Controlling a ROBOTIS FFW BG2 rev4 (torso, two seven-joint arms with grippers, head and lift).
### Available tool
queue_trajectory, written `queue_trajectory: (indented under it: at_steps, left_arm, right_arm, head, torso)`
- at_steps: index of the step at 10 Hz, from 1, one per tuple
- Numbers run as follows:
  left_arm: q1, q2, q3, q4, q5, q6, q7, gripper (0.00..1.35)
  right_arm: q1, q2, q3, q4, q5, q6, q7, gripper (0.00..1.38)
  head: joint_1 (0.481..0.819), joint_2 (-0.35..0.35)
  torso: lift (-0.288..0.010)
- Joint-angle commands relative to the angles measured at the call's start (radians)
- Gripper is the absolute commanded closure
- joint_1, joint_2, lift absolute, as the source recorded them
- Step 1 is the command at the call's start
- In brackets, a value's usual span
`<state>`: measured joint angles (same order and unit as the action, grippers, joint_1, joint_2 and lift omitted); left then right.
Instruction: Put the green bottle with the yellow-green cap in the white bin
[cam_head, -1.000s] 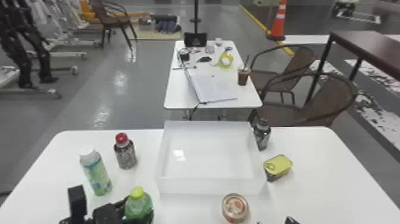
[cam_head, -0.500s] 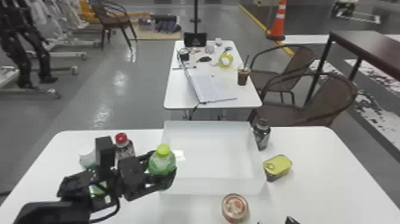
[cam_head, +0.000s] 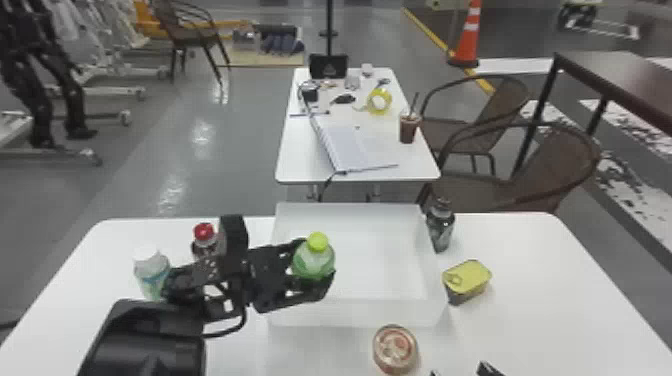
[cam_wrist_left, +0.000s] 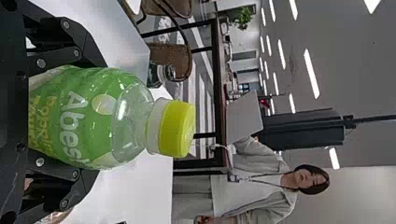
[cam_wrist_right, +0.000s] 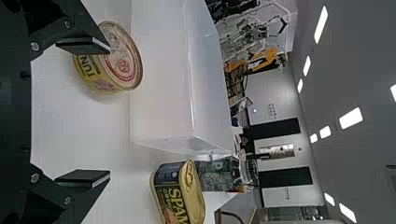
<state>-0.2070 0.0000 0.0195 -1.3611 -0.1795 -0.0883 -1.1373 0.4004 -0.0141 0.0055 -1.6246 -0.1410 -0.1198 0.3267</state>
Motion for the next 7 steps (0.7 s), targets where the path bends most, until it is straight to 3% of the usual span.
queue_trajectory:
  at_steps: [1, 3, 4, 5, 6, 7]
  left_arm:
    - [-0.057, -0.003, 0.000, 0.097, -0.018, -0.093, 0.016, 0.78]
    - [-0.091, -0.003, 0.031, 0.143, -0.031, -0.182, 0.047, 0.77]
    - [-0.091, -0.003, 0.042, 0.143, -0.032, -0.228, 0.068, 0.57]
    - [-0.094, -0.003, 0.046, 0.143, -0.038, -0.223, 0.077, 0.11]
    - [-0.094, -0.003, 0.048, 0.143, -0.037, -0.226, 0.088, 0.06]
    - [-0.091, -0.003, 0.048, 0.145, -0.029, -0.223, 0.088, 0.16]
  right_arm:
    - [-0.005, 0.000, 0.001, 0.003, -0.002, -0.001, 0.000, 0.33]
    - [-0.012, 0.003, 0.007, 0.014, -0.003, -0.008, 0.000, 0.33]
    - [-0.012, 0.006, 0.007, 0.015, -0.005, -0.011, 0.000, 0.33]
    - [-0.012, 0.006, 0.007, 0.017, -0.005, -0.012, 0.000, 0.33]
    - [-0.014, 0.008, 0.007, 0.019, -0.006, -0.012, 0.000, 0.33]
    - [-0.014, 0.008, 0.007, 0.020, -0.006, -0.014, 0.000, 0.33]
  head:
    - [0.549, 0.000]
    - [0.549, 0.000]
    - [0.549, 0.000]
    - [0.549, 0.000]
    - [0.549, 0.000]
    - [0.549, 0.000]
  torso:
    - [-0.100]
    - [-0.100]
    - [-0.100]
    - [-0.100]
    - [-0.100]
    - [-0.100]
